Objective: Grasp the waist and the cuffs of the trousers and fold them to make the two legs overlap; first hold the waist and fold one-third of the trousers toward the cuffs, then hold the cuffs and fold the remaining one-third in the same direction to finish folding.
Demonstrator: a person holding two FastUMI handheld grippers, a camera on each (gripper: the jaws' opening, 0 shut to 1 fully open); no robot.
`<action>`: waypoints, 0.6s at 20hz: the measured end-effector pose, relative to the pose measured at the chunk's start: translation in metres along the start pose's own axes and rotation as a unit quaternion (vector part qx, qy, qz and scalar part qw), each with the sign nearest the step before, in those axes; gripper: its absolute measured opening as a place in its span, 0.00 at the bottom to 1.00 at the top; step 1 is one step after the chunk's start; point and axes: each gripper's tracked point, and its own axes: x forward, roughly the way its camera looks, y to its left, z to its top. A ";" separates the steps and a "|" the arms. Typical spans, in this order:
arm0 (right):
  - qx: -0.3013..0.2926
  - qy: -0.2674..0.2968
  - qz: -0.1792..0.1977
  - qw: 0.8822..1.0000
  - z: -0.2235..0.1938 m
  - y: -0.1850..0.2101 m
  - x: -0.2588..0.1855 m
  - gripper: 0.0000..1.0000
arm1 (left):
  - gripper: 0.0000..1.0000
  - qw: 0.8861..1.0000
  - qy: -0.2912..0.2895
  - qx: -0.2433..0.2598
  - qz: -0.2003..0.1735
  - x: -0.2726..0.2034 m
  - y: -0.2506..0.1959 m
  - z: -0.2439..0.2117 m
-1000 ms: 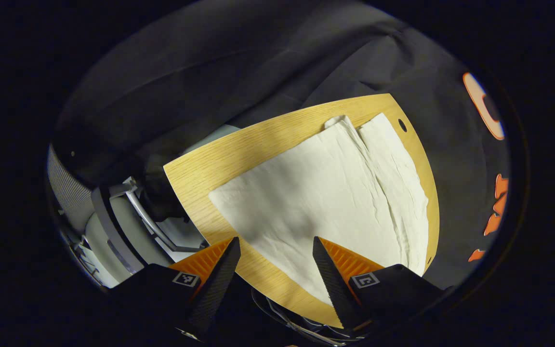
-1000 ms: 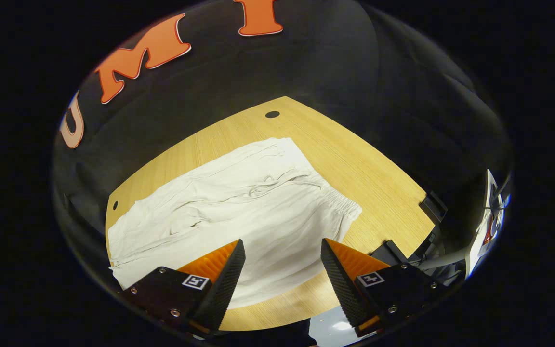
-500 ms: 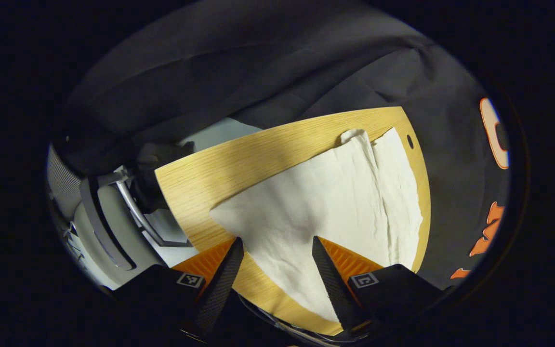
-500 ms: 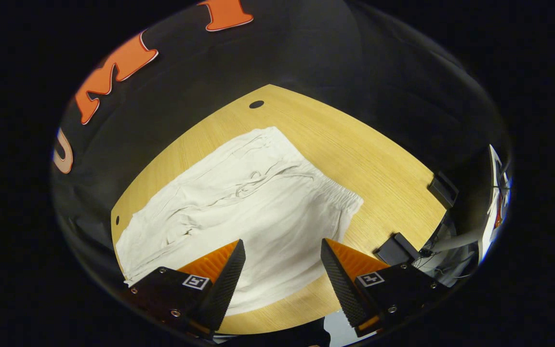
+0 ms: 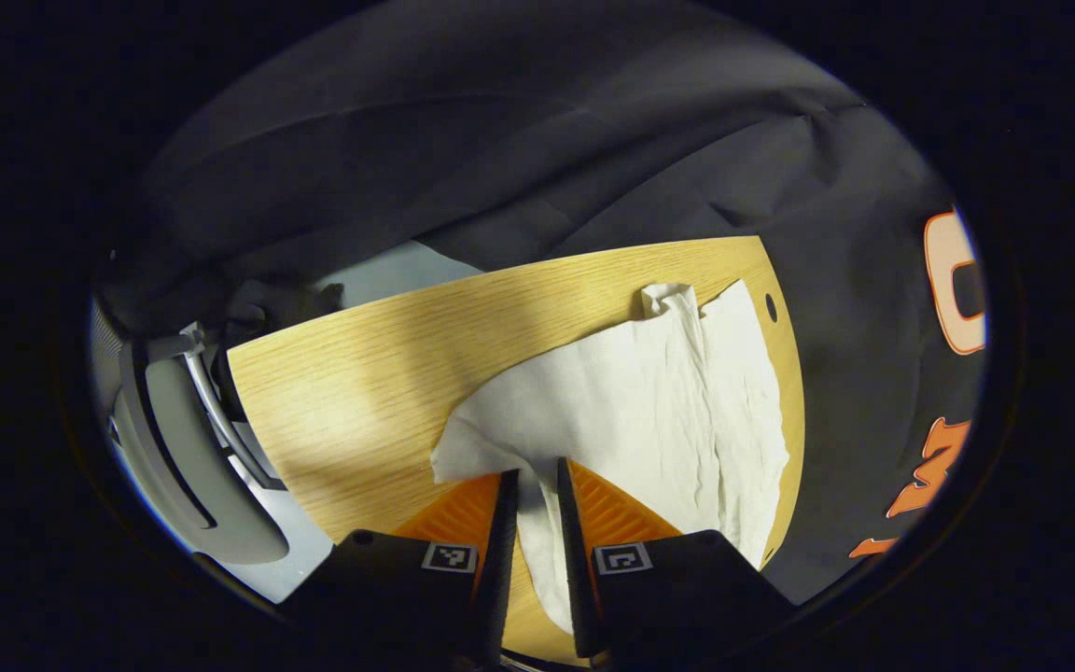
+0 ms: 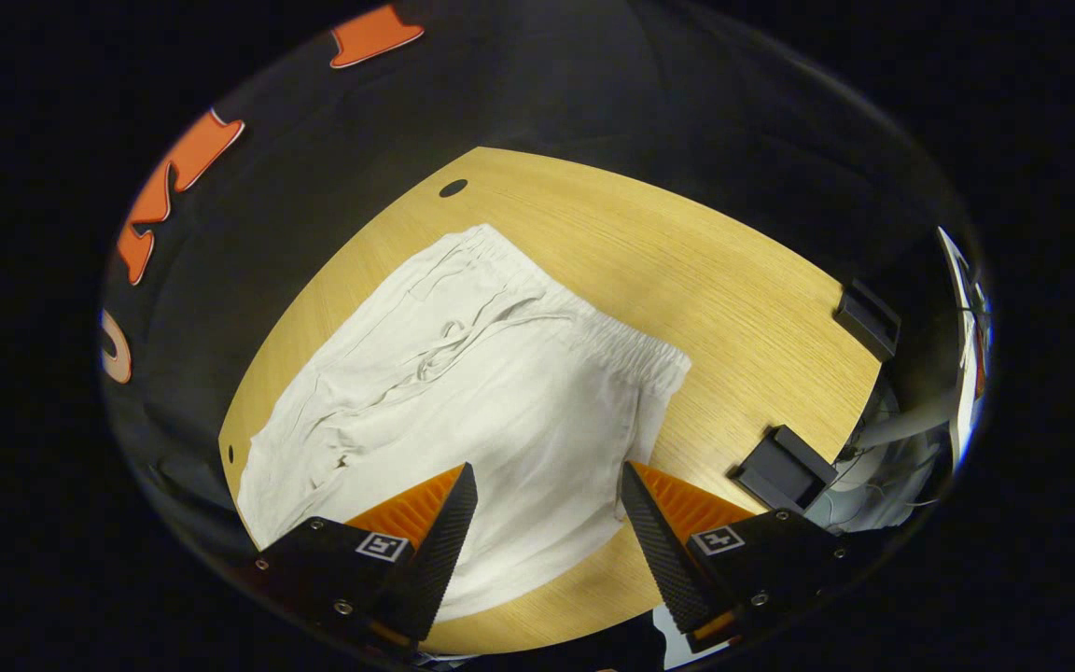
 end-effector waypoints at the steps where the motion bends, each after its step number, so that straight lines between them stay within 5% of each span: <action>1: 0.010 -0.001 -0.003 1.000 0.002 -0.007 0.002 0.94 | 0.31 1.000 -0.004 0.002 0.003 0.001 0.002 0.000; 4: 0.031 0.002 -0.012 0.999 0.007 -0.023 0.013 0.94 | 0.09 1.000 -0.012 0.015 0.010 -0.002 0.006 0.002; 12: 0.078 0.028 -0.025 0.996 0.016 -0.045 0.046 0.92 | 0.05 0.994 -0.047 0.094 0.032 -0.011 -0.018 0.012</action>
